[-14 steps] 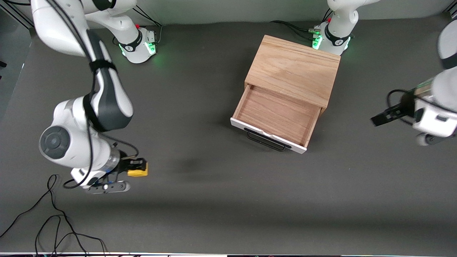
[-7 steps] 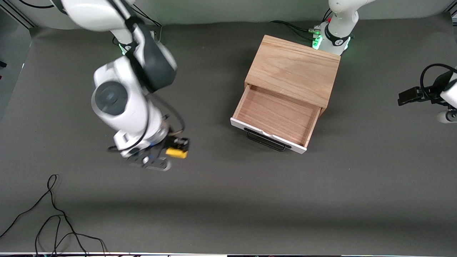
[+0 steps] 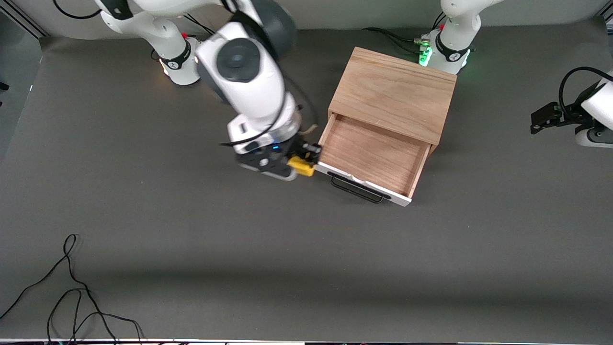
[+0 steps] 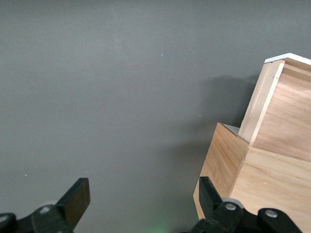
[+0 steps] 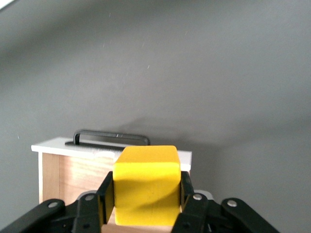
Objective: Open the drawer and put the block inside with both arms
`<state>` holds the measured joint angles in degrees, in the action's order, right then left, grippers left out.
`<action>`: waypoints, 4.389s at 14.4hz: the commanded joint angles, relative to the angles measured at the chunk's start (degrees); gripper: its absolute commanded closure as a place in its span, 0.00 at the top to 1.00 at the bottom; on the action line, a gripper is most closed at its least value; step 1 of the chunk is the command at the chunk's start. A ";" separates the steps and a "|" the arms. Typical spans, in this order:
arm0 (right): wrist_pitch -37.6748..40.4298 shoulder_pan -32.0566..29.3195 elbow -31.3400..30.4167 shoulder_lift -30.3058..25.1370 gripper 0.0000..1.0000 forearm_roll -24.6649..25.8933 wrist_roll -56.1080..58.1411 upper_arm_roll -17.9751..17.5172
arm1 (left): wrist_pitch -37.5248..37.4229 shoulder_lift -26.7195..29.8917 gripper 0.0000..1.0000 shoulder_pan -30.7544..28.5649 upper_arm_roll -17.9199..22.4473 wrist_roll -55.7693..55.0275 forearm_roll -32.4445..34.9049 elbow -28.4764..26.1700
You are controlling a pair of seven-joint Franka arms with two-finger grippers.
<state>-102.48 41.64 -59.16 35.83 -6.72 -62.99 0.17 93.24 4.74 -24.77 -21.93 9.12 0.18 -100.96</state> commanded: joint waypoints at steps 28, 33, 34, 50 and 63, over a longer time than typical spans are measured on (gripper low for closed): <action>-10.10 11.70 1.15 14.18 1.00 2.59 -11.63 0.26 | -0.42 -5.00 1.00 26.17 21.84 -5.34 -1.32 7.36; -9.32 11.09 1.59 12.78 1.00 3.12 -11.10 0.53 | -2.35 -4.13 1.00 26.17 21.84 -5.25 -0.97 7.01; -9.14 10.83 1.59 11.38 1.00 3.12 -10.49 0.62 | -2.27 -3.34 1.00 26.43 21.76 -5.25 -0.27 6.31; 1.14 -31.00 -23.62 -23.60 1.00 -3.92 41.97 3.59 | -0.95 -2.81 1.00 26.61 21.67 -5.51 2.99 2.96; -3.00 -44.36 -38.84 -34.86 1.00 6.28 57.10 -4.11 | 0.63 -2.63 1.00 26.79 21.67 -5.43 0.09 1.82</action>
<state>-105.59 1.33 -96.33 2.85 -2.07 -7.15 1.60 93.34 0.94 1.84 -0.27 4.58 0.84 -97.82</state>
